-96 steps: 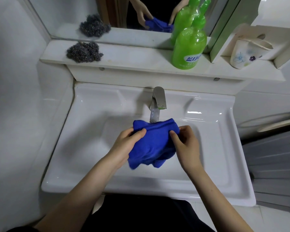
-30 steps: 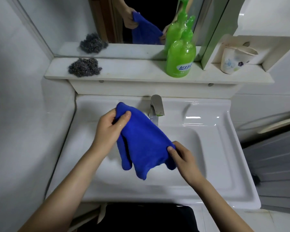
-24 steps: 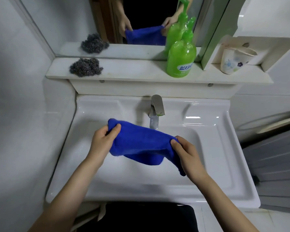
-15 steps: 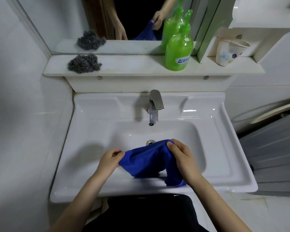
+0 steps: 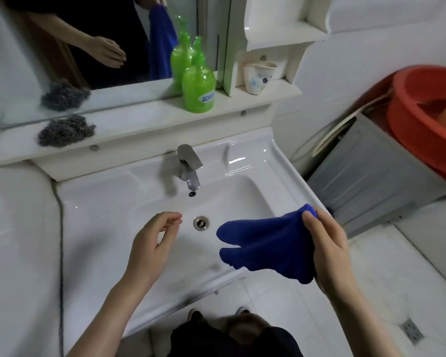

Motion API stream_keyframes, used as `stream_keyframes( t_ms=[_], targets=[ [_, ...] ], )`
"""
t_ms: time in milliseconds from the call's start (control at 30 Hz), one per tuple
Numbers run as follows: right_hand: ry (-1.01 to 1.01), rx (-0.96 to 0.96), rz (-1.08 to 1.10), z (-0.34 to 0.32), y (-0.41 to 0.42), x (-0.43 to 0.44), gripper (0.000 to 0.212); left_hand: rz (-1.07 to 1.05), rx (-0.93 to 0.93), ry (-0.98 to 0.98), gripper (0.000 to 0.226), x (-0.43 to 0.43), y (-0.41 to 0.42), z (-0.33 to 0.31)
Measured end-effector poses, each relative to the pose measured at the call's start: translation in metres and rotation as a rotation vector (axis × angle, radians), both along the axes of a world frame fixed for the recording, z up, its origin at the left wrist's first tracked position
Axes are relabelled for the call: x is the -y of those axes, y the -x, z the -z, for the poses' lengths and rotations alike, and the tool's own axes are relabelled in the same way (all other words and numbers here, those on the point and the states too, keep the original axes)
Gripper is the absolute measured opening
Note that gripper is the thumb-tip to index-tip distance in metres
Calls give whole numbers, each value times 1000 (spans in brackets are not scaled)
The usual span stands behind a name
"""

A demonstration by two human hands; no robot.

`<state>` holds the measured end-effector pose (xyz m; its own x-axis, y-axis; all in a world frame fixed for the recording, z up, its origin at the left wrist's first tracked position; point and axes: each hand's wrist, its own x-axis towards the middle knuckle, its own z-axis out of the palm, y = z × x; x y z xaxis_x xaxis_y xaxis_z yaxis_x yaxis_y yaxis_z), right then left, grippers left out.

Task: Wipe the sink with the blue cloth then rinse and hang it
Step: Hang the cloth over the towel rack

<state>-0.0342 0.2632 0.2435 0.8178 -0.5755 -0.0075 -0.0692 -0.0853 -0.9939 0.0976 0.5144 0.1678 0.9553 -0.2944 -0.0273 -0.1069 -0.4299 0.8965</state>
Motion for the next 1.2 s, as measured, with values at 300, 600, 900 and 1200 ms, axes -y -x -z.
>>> stream_keyframes(
  t_ms=[300, 600, 900, 1200],
  targets=[
    [-40, -66, 433, 35, 153, 28, 40, 333, -90, -145, 22, 43, 88, 78],
    [-295, -289, 724, 125, 317, 51, 29, 505, -393, -225, 35, 112, 225, 144],
    [-285, -260, 890, 100, 394, 106, 31, 567, -321, -117, 20, 204, 248, 102],
    [-277, -234, 812, 119, 347, 218, 28, 511, -312, -82, 19, 310, 204, 119]
  ],
)
